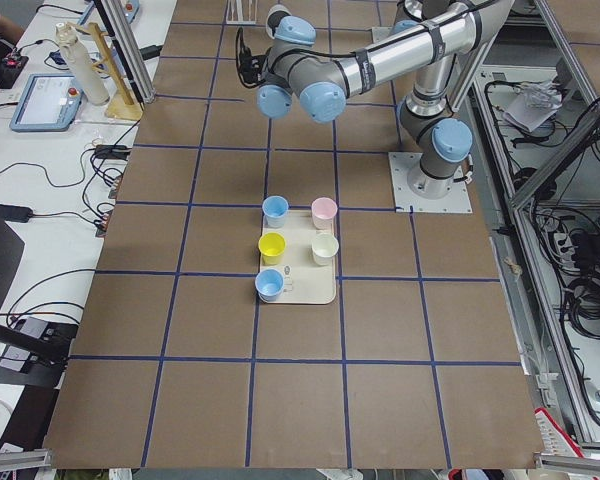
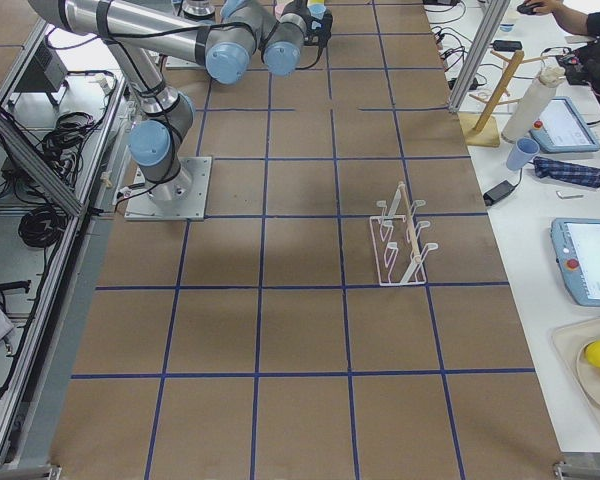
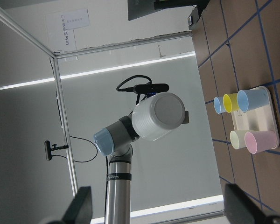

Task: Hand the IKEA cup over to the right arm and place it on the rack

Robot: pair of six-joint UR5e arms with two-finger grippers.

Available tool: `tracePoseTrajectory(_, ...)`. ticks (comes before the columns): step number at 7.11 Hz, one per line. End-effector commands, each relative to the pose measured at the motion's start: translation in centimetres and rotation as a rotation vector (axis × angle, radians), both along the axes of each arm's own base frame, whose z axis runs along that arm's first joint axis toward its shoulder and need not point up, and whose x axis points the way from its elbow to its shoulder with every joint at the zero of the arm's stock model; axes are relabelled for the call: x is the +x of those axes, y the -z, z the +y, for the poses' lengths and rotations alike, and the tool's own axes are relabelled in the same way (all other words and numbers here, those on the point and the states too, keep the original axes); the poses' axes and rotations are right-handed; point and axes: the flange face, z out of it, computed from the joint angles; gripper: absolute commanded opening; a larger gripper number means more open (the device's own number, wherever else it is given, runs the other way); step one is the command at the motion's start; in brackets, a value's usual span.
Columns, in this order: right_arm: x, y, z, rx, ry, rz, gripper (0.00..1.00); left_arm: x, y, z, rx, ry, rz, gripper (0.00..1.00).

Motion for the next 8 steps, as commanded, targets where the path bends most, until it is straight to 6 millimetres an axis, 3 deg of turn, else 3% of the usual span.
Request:
tracePoseTrajectory(1, -0.2, 1.4, -1.0, 0.036, 0.0, -0.008, 1.0, -6.4, -0.2, 2.3, 0.111, 0.053, 0.057, 0.0)
tracePoseTrajectory(5, 0.8, 0.8, -0.8, 0.066, -0.018, -0.02, 1.0, -12.3, -0.2, 3.8, 0.1, 0.057, 0.085, 0.0)
tracePoseTrajectory(8, 1.6, 0.2, -0.2, 0.108, -0.007, -0.059, 1.0, -12.6, -0.5, 4.1, 0.072, 0.055, 0.087, 0.0)
